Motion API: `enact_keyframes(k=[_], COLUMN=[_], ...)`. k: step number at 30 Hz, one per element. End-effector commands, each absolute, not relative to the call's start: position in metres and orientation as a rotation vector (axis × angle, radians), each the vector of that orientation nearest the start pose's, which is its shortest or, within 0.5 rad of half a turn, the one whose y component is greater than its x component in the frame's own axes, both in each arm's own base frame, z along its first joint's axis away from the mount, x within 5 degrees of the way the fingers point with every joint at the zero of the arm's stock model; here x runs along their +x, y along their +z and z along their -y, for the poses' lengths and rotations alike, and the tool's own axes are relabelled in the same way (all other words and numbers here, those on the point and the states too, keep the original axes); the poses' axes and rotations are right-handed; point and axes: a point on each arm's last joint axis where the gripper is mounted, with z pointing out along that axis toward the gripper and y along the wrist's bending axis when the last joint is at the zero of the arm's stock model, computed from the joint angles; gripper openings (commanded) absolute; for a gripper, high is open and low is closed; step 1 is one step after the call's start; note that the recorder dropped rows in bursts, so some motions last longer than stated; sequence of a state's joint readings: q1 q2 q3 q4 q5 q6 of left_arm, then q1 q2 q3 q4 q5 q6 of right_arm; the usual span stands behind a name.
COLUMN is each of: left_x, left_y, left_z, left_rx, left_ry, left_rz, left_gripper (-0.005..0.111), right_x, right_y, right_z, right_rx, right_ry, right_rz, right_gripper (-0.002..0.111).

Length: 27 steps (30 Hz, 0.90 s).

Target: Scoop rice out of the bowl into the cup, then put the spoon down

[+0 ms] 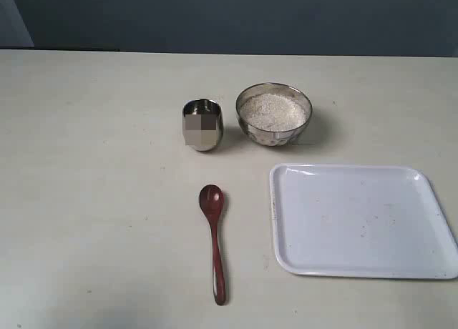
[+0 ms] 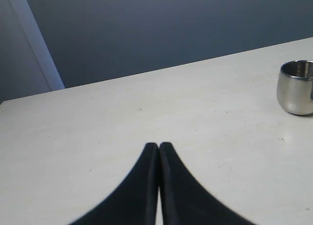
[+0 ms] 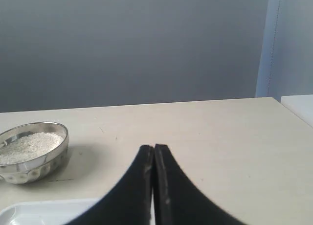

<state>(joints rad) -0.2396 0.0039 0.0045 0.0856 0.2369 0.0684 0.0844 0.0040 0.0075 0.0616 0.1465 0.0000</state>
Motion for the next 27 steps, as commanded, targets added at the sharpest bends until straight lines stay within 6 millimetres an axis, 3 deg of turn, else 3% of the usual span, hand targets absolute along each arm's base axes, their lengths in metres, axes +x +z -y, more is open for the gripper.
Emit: enact_keyframes(k=[1,14,16,17,18,22,25,27], left_x=[0.054,0.054,0.054,0.054,0.054,0.054,0.054,0.054], left_y=[0.192,0.192,0.192,0.192,0.192,0.192,0.192,0.192], left_z=[0.011,0.011,0.011,0.011,0.011,0.011,0.011,0.011], left_rx=[0.319,0.319,0.319,0.319,0.319,0.319,0.319,0.319], left_ry=[-0.052,-0.052,-0.052,-0.052,-0.052,-0.052,-0.052,-0.052], left_rz=[-1.692,-1.692,-1.692,-1.692,-1.692,-1.692,-1.692,-1.692], left_gripper=[0.000,0.000,0.000,0.000,0.000,0.000,0.000,0.000], right_x=[0.056,0.056,0.055,0.053,0.052,0.046,0.050,0.052], right_y=[0.200,0.207,0.220,0.229,0.234,0.246,0.238,0.234], right_z=[-0.005,-0.005,-0.003,0.002,0.007,0.016,0.010,0.007], right_rx=[-0.022,-0.073,0.153,0.425,0.519,0.585,0.753,0.768], right_ry=[0.116,0.052,0.291,0.569,0.641,0.673,0.965,0.981], right_rz=[-1.631,-1.548,-1.406,-1.255,-1.161,-0.967,-1.012,-1.071], right_gripper=[0.000,0.000,0.000,0.000,0.000,0.000,0.000,0.000])
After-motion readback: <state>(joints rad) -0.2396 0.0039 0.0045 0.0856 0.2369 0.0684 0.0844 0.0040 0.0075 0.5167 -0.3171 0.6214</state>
